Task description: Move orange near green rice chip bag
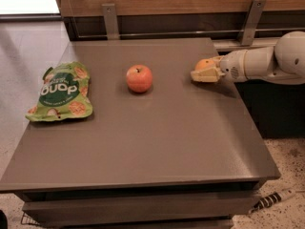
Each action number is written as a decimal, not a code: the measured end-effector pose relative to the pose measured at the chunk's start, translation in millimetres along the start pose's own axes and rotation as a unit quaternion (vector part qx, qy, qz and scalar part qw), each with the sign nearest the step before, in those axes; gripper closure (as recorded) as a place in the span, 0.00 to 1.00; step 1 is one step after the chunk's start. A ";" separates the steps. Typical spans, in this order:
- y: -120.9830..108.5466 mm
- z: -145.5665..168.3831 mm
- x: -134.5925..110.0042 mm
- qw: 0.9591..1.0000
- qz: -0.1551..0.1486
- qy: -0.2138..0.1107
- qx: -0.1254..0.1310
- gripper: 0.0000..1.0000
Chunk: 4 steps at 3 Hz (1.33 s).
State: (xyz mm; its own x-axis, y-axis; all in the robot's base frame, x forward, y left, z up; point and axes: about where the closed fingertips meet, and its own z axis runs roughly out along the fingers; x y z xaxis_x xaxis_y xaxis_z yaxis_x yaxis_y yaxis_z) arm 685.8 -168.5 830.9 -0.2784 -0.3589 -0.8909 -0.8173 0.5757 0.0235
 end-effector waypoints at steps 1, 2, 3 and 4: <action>1.3 -0.2 -10.4 1.000 -0.002 0.005 -0.004 1.00; 22.5 -12.1 -34.1 1.000 -0.009 0.026 -0.010 1.00; 66.3 -30.3 -73.7 0.998 -0.030 0.050 -0.013 1.00; 139.0 -46.6 -107.3 0.996 -0.054 0.061 -0.037 1.00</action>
Offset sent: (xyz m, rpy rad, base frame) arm -0.0519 0.0305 0.1172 -0.1184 0.0057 0.0369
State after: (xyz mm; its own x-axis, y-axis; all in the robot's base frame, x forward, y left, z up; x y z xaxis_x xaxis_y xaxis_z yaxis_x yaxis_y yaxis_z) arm 578.6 -84.2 950.8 -0.2419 -0.5050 -0.8285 -0.8798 0.4742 -0.0321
